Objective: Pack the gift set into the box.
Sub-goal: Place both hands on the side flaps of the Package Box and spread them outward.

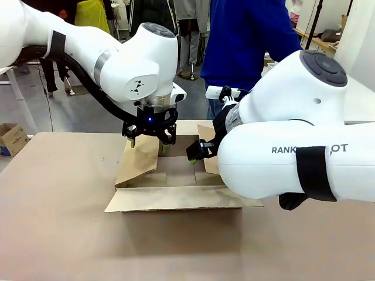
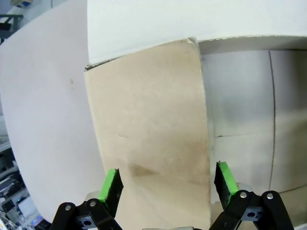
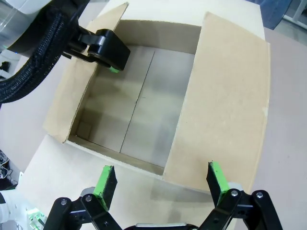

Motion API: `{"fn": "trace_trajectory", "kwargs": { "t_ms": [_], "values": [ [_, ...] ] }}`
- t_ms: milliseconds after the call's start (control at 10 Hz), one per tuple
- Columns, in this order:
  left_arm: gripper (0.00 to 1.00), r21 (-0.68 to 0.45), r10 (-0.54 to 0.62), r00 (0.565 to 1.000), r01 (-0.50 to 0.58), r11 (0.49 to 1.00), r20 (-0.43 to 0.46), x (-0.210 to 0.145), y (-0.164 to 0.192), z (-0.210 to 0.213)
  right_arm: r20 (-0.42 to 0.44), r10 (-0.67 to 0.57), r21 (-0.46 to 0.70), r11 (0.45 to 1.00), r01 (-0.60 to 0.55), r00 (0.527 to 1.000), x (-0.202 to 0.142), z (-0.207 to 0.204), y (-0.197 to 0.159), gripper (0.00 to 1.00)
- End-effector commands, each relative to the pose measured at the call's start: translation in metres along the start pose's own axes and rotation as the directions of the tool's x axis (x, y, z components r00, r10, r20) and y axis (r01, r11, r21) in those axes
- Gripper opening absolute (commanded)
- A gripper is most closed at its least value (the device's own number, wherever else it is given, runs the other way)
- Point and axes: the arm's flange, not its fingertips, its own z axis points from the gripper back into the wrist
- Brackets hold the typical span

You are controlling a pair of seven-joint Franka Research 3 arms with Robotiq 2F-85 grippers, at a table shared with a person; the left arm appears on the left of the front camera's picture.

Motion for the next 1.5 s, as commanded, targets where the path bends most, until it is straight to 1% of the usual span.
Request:
{"fn": "trace_trajectory", "kwargs": {
  "t_ms": [0, 400, 500, 600, 900, 1100, 1200, 1400],
  "values": [
    [1.0, 0.035, 0.022, 1.0, -0.023, 0.999, 0.006, 0.002, 0.014, 0.014, -0.002, 0.015, 0.016, 1.0, -0.015, 1.0, 0.002, 0.001, -0.002, 1.0],
    [1.0, 0.038, 0.091, 0.993, -0.094, 0.995, 0.075, 0.002, 0.052, 0.044, -0.002, 0.015, 0.016, 1.0, -0.015, 1.0, 0.002, 0.001, -0.002, 1.0],
    [1.0, 0.034, 0.099, 0.992, -0.102, 0.994, 0.074, 0.002, 0.064, 0.049, -0.002, 0.015, 0.016, 1.0, -0.015, 1.0, 0.002, 0.001, -0.002, 1.0],
    [1.0, 0.034, 0.131, 0.988, -0.134, 0.99, 0.077, 0.004, 0.078, 0.052, -0.002, 0.015, 0.016, 1.0, -0.015, 1.0, 0.002, 0.001, -0.002, 1.0],
    [1.0, 0.008, 0.223, 0.975, -0.224, 0.975, 0.019, 0.013, 0.129, 0.043, -0.002, 0.015, 0.016, 1.0, -0.015, 1.0, 0.002, 0.001, -0.002, 1.0],
    [1.0, -0.041, 0.288, 0.958, -0.287, 0.957, 0.018, 0.014, 0.164, 0.045, -0.002, 0.015, 0.016, 1.0, -0.015, 1.0, 0.002, 0.001, -0.002, 1.0],
    [1.0, -0.087, 0.296, 0.955, -0.298, 0.951, -0.036, 0.015, 0.184, 0.042, -0.002, 0.015, 0.016, 1.0, -0.015, 1.0, 0.002, 0.001, -0.002, 1.0],
    [1.0, -0.19, 0.267, 0.943, -0.304, 0.933, -0.197, 0.018, 0.217, 0.016, -0.002, 0.015, 0.016, 1.0, -0.015, 1.0, 0.002, 0.001, -0.002, 1.0]
  ]
}}
